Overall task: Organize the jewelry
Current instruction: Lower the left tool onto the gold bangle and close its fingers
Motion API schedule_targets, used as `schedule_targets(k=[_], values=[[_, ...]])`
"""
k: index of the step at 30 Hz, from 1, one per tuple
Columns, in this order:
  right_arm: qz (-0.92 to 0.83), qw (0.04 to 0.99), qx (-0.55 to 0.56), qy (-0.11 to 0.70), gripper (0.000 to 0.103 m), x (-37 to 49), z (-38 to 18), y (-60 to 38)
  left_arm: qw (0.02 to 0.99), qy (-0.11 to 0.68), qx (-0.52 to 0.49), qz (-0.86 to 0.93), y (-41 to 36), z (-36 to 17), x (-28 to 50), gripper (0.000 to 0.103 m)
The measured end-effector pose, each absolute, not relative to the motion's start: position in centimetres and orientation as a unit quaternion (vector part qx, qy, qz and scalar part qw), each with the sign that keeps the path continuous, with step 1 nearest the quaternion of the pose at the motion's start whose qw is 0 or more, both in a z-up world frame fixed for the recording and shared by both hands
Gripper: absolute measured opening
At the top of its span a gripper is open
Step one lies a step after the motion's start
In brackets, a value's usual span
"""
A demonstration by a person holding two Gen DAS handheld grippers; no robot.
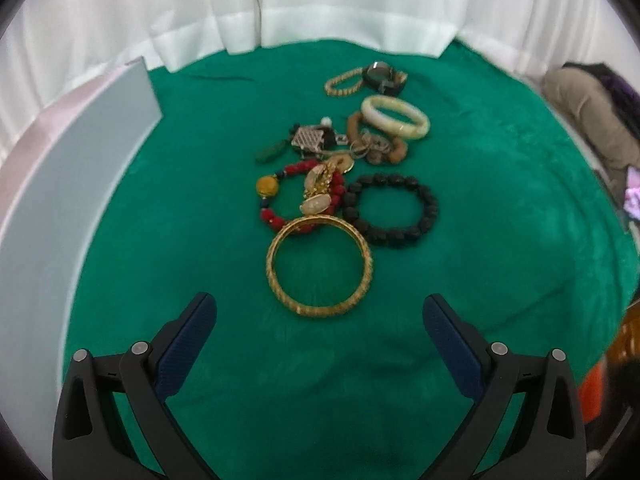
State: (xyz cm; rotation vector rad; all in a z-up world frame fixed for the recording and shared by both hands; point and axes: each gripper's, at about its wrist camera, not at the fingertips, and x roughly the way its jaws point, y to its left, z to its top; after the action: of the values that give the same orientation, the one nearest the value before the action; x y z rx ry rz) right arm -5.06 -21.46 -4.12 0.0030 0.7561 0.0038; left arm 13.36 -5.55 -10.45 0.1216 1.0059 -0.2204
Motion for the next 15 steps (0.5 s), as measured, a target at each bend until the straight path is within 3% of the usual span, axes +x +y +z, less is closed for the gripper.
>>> schedule_targets(k=[7,8,10,15], values=[[-0.003,0.926,0.011,0.378,0.102,-4.1,-4.9,-22.7,0.867,0.486,0.073,-0.079,-5.4,-12.5,15.5,0.100],[-0.004,0.925,0.012,0.379,0.102,-4.0,-5.0,-22.8,0.868,0.483,0.074,-0.081,-5.4,-12.4,15.4,0.094],[-0.004,0.924,0.014,0.383,0.102,-3.6,-5.3,-23.0,0.867,0.483,0.074,-0.095,-5.4,-12.5,15.2,0.070],[0.004,0.920,0.014,0.391,0.102,-2.9,-5.7,-22.9,0.879,0.464,0.056,-0.097,-4.4,-12.0,14.0,0.069]])
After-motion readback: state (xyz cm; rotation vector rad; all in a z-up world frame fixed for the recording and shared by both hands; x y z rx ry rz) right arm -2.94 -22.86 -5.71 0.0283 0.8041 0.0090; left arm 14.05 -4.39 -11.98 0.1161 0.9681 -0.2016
